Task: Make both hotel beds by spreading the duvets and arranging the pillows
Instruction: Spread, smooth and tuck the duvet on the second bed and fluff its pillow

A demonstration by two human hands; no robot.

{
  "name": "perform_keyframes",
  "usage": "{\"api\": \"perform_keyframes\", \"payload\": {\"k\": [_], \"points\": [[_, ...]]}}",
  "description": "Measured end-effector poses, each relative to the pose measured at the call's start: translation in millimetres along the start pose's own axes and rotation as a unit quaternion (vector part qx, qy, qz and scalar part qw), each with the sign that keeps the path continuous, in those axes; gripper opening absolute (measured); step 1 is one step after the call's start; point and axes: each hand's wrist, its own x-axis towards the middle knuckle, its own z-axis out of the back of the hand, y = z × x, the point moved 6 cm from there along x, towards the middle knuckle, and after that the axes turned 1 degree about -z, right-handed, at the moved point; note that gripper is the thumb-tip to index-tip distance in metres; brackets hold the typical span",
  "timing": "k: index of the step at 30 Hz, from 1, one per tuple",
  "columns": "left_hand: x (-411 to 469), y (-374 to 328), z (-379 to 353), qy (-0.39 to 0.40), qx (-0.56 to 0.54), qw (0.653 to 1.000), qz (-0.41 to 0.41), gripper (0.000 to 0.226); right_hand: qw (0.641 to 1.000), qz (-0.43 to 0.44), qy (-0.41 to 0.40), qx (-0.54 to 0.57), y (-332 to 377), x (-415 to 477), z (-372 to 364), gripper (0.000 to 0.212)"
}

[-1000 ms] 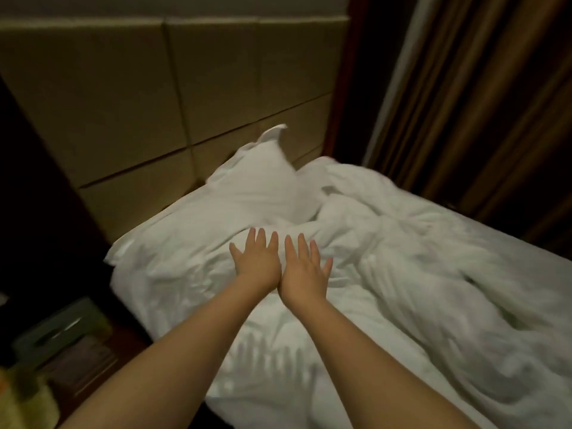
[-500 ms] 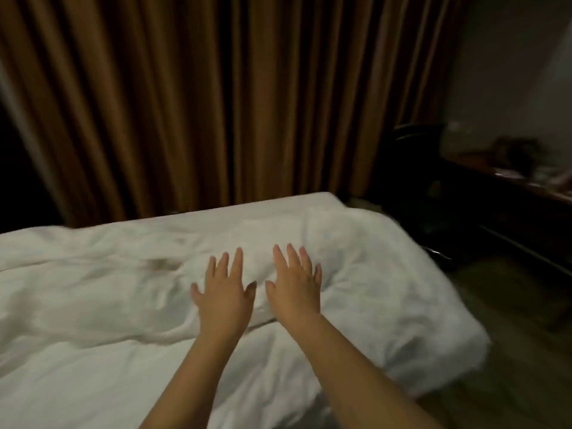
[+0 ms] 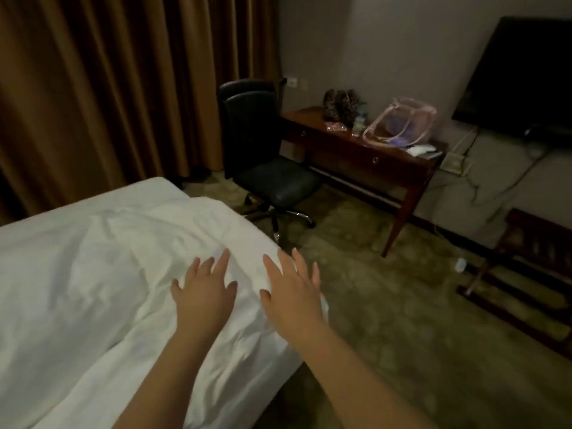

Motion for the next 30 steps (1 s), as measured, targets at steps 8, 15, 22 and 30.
{"api": "perform_keyframes", "payload": {"k": [8, 15, 22, 30], "points": [[156, -134, 6, -0.004, 0.024, 1.0, -0.01, 0.063, 0.998, -0.043, 0.039, -0.012, -157, 135, 42, 0.059], [296, -209, -30, -0.025, 0.019, 0.995, 0.09, 0.063, 0.997, 0.071, 0.032, 0.006, -222, 307, 50, 0.058], [382, -221, -17, -0.05, 0.011, 0.973, 0.224, 0.057, 0.969, 0.24, 0.063, -0.001, -195, 463, 57, 0.059], [430, -131, -42, -0.032, -0.007, 0.92, 0.391, 0.06, 0.898, 0.42, 0.125, -0.031, -77, 548, -2, 0.054]]}}
